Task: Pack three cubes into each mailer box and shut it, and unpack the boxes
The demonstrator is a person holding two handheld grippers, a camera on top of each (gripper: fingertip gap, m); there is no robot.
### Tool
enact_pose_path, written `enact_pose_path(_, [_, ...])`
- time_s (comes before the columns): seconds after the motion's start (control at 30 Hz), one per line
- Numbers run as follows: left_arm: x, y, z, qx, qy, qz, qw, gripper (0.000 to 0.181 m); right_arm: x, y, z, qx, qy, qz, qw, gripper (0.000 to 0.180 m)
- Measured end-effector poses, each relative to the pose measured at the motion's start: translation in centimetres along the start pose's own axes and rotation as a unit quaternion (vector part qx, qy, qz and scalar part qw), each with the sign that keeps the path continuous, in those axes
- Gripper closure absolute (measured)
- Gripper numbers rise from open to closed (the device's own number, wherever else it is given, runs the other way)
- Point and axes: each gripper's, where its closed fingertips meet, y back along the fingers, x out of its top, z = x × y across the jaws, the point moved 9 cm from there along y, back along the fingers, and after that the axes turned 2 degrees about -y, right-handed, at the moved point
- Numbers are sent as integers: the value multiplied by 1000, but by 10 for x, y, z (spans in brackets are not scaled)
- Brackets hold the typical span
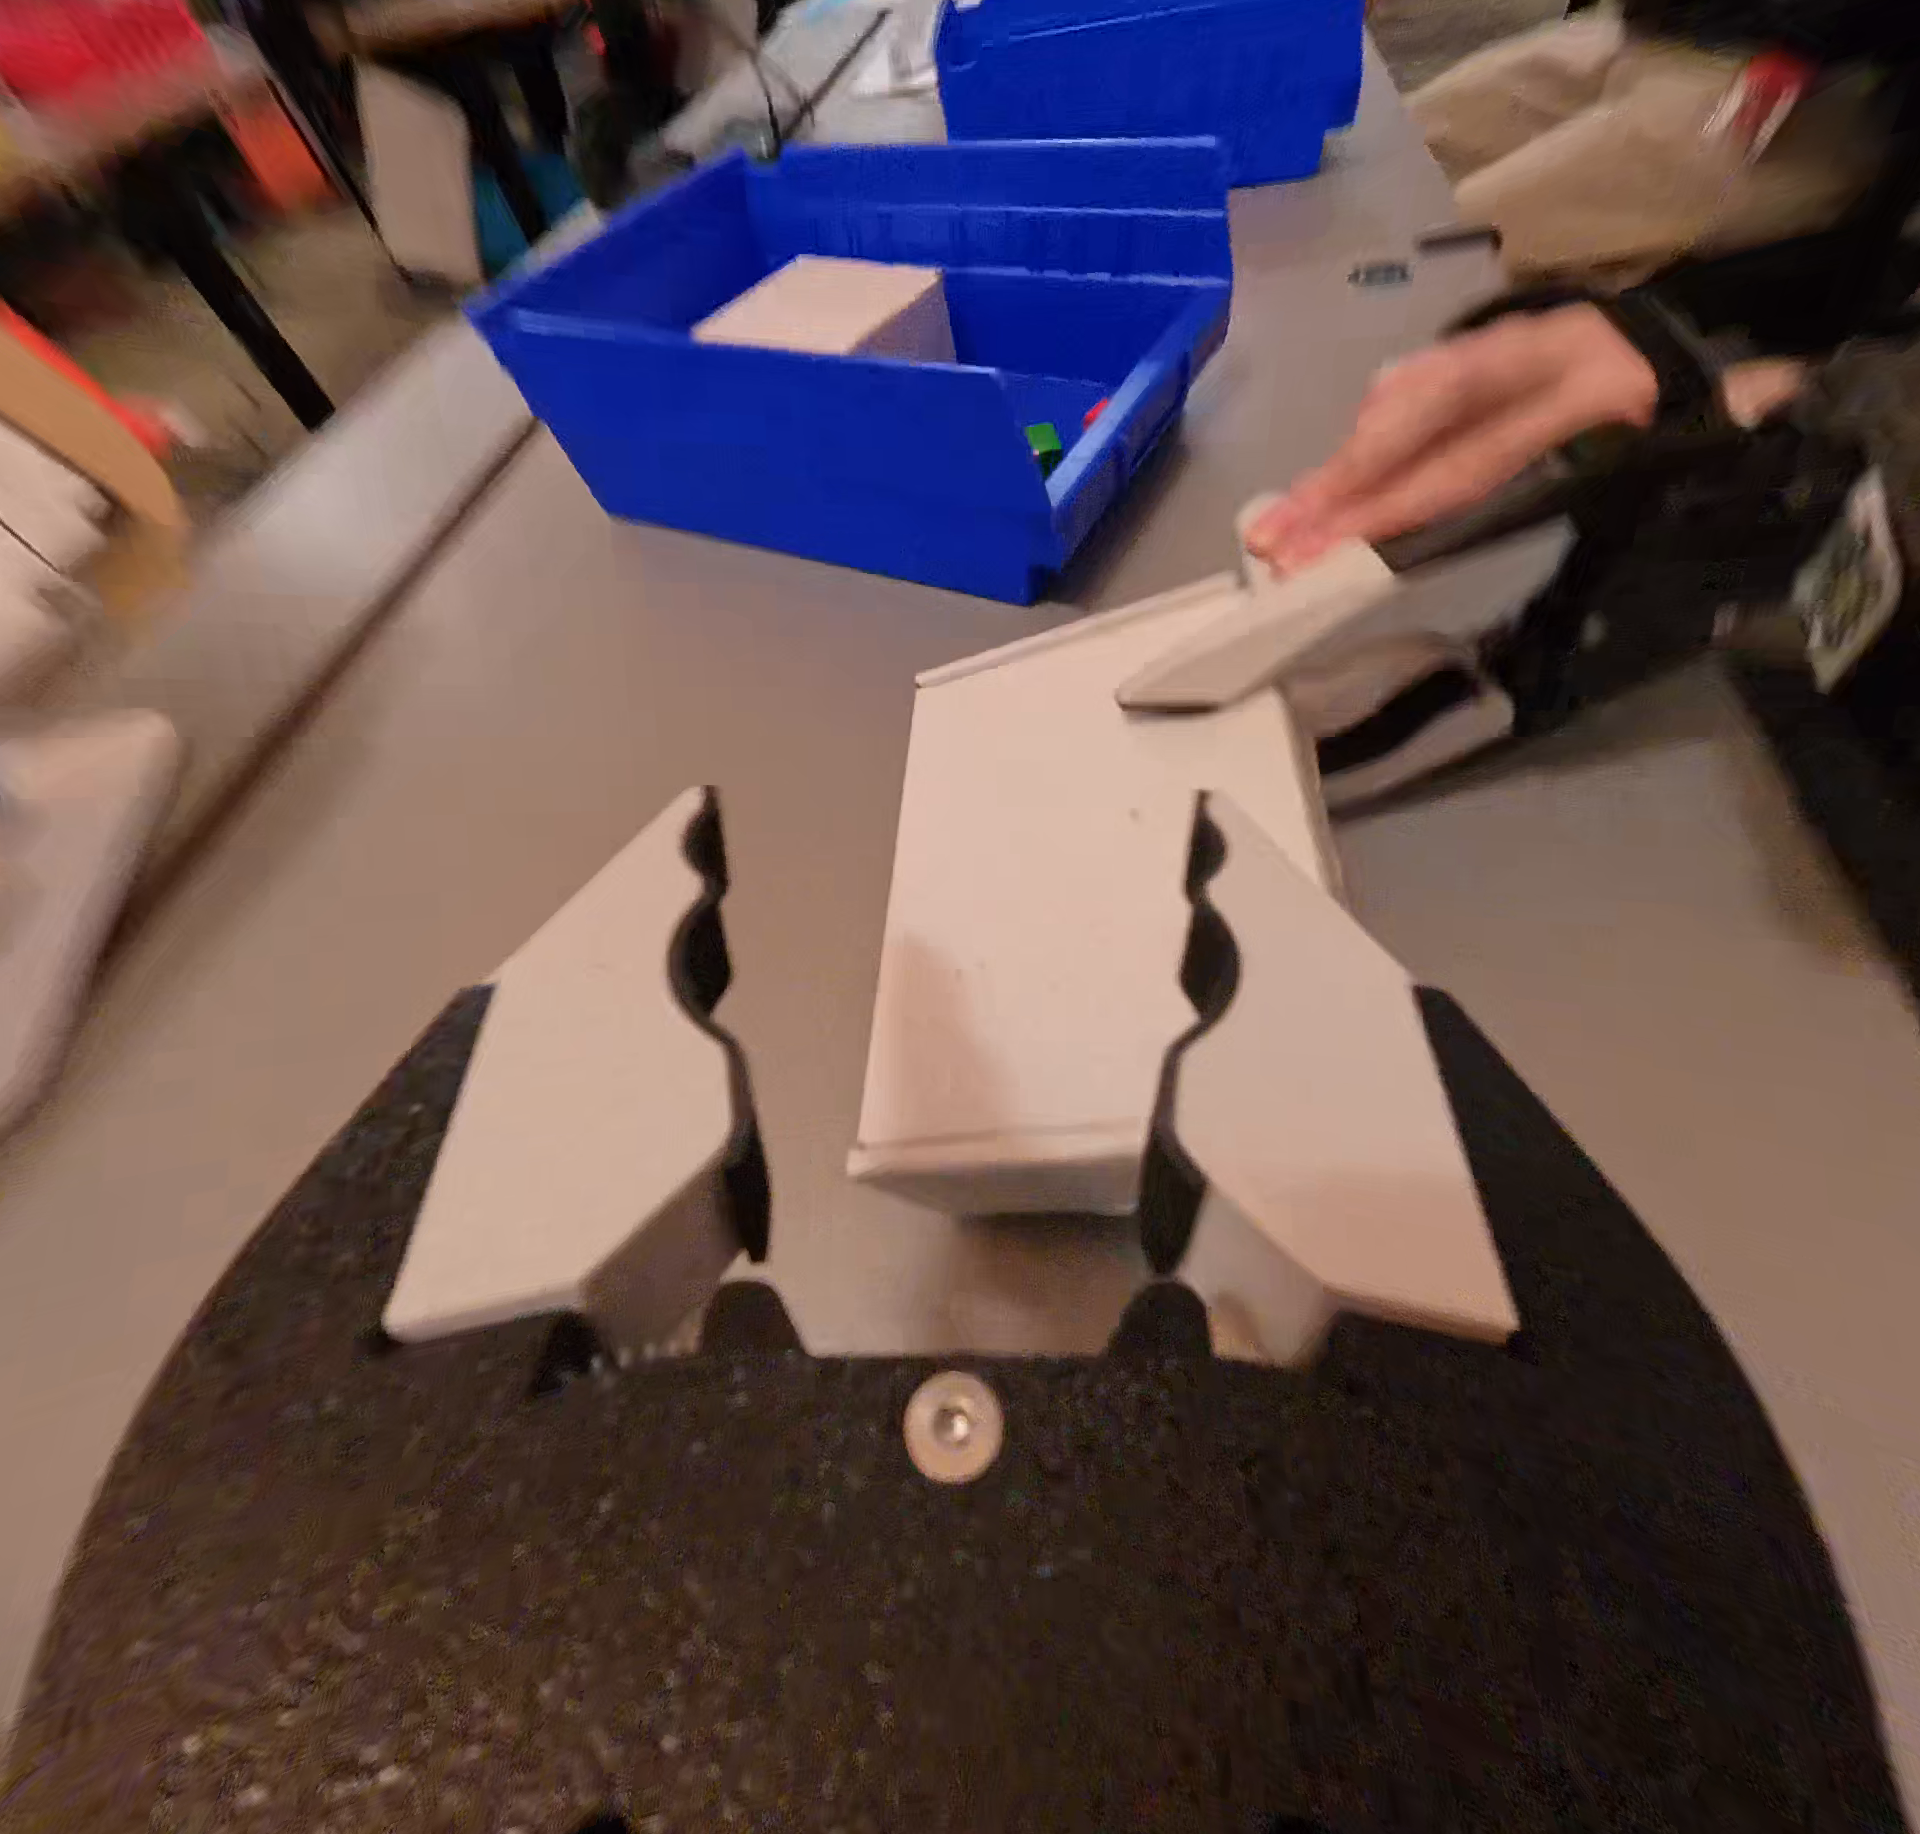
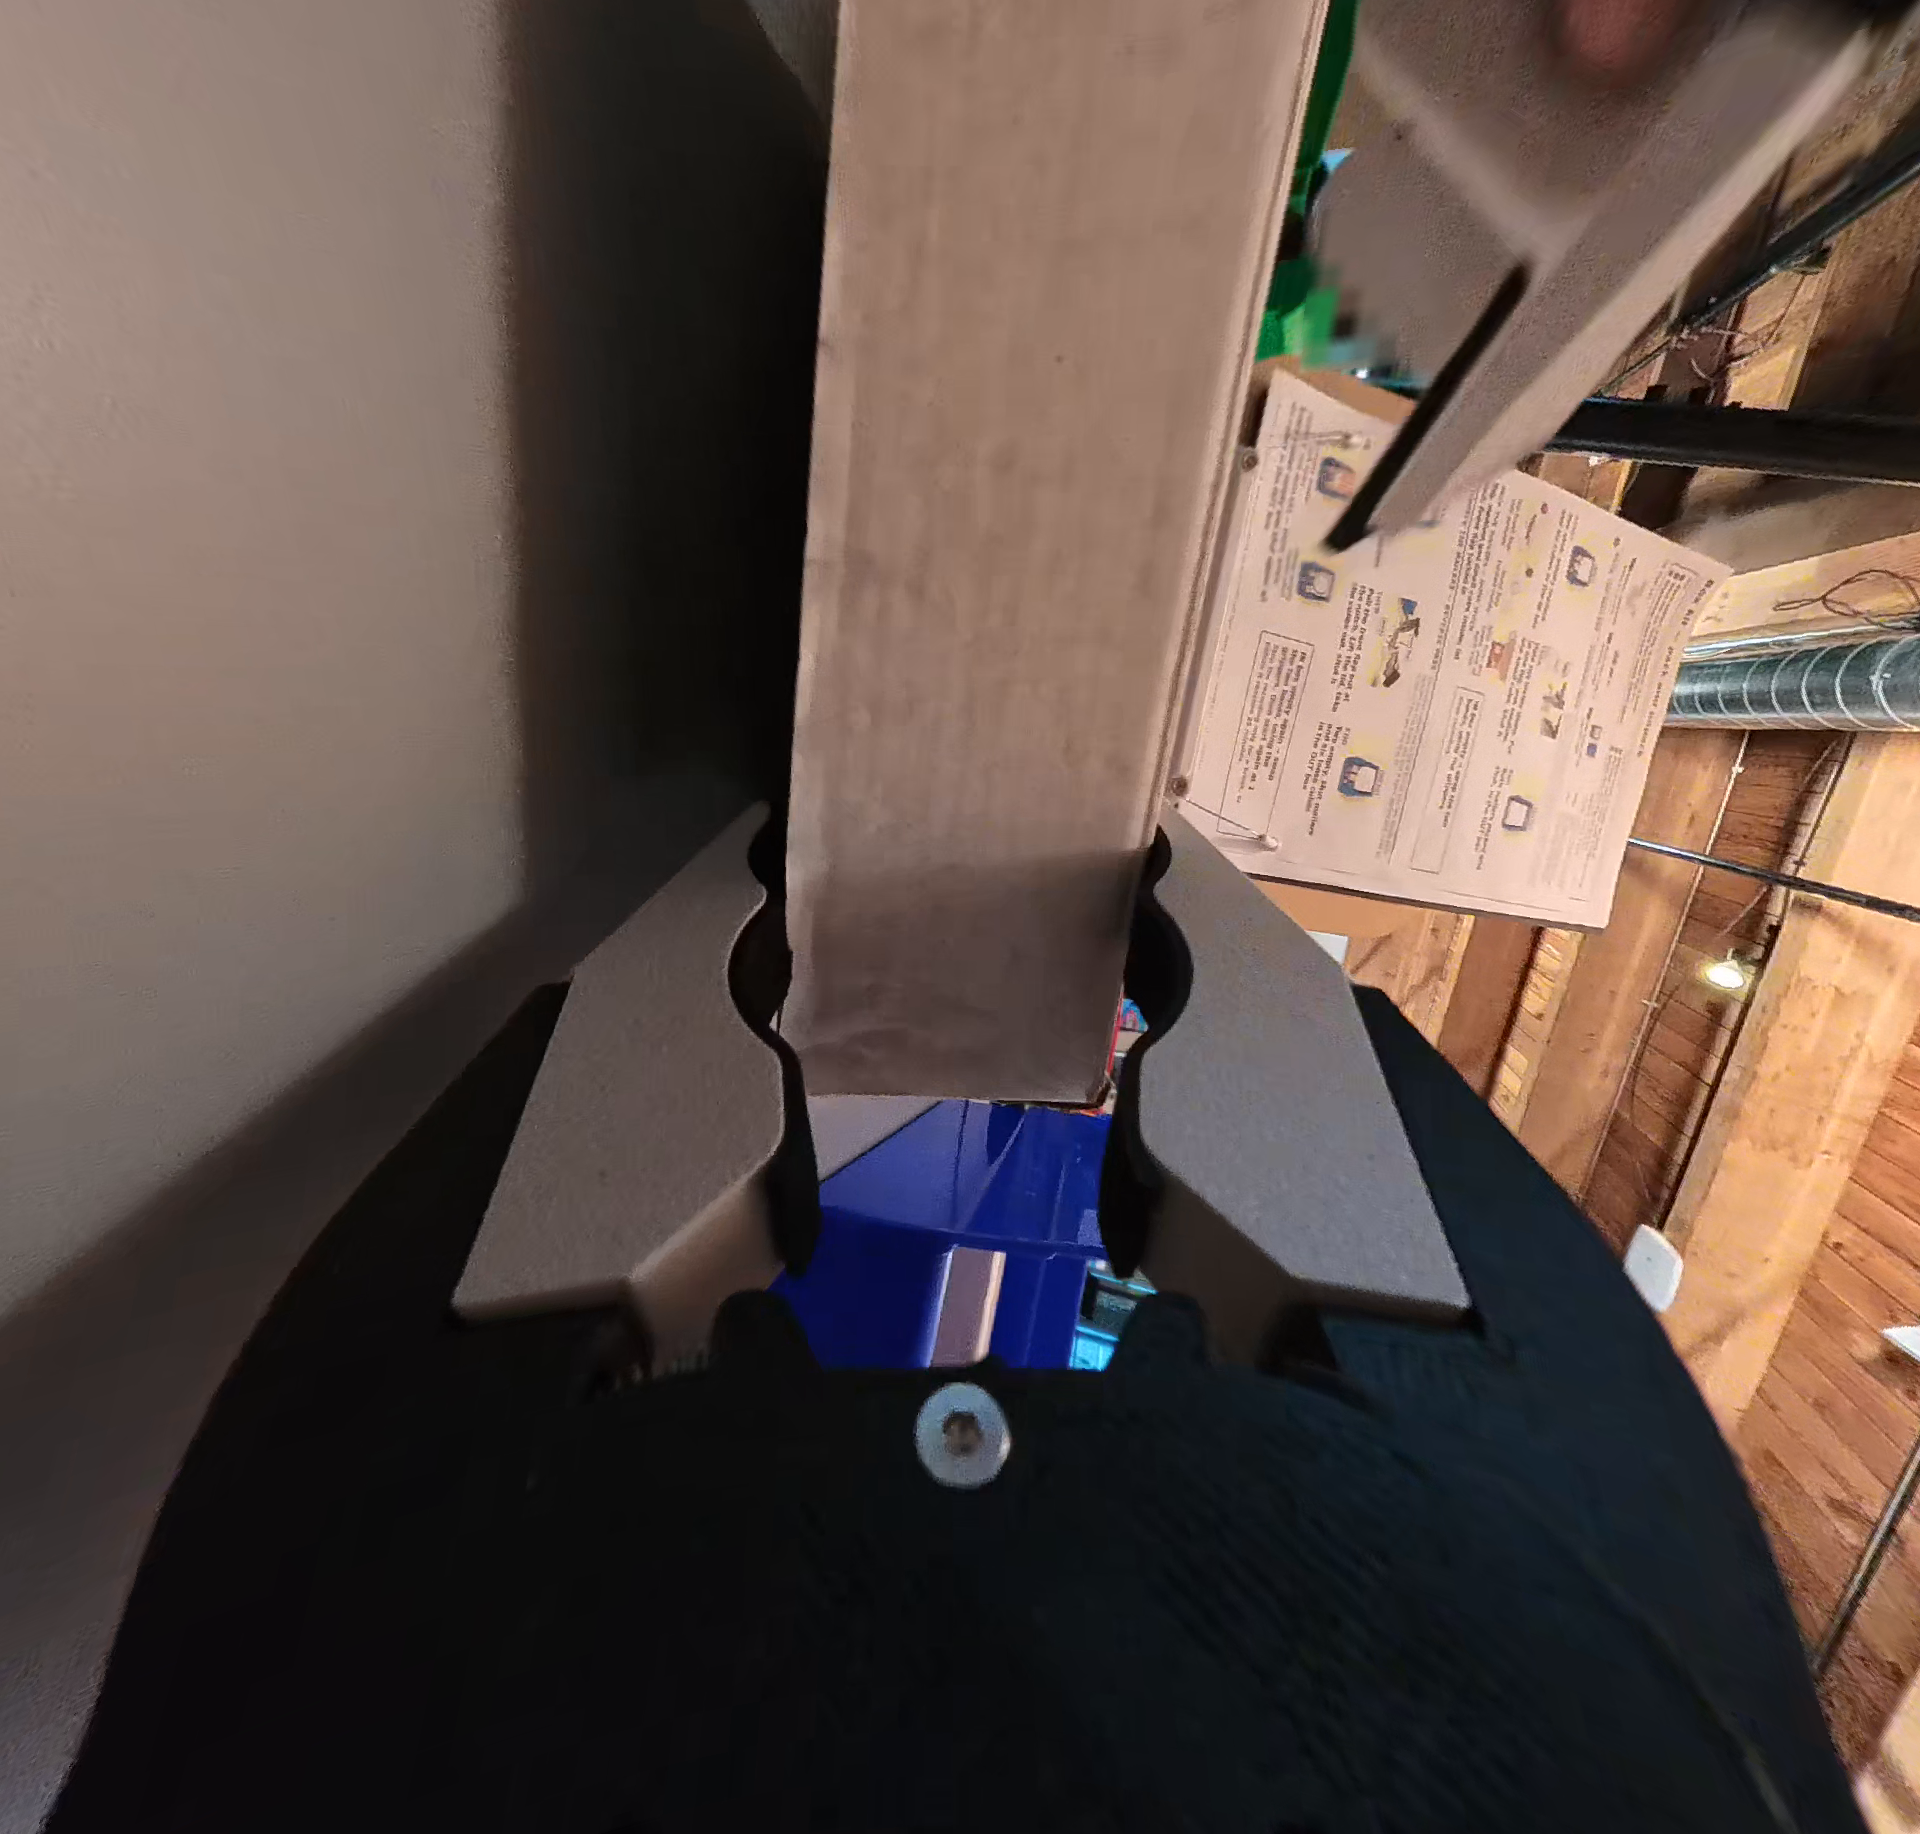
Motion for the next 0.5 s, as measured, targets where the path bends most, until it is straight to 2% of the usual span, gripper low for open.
enact_pose_path(0.07, [-7,16,23,33,-123,-12,992,85,-2,0,2,5,-4,3,1000,116])
enact_pose_path(0.17, [-15,36,48,121,-223,-14,967,108,-6,-1,6,23,-11,8,1000,116])
enact_pose_path(0.2, [-18,41,55,125,-234,-10,964,116,-8,-1,8,27,-13,11,999,116])
enact_pose_path(0.23, [-21,46,60,120,-238,-10,964,114,-9,-1,9,31,-16,15,999,116])
enact_pose_path(0.3, [-32,48,67,86,-250,-52,963,66,-13,-1,11,39,-22,18,999,116])
enact_pose_path(0.37, [-44,45,65,95,-255,-87,958,63,-17,-2,13,47,-25,17,998,116])
enact_pose_path(0.43, [-50,38,62,125,-288,-78,946,61,-20,-2,14,52,-26,17,998,116])
enact_pose_path(0.5, [-50,26,61,172,-374,-55,910,62,-20,-2,15,55,-29,23,998,116])
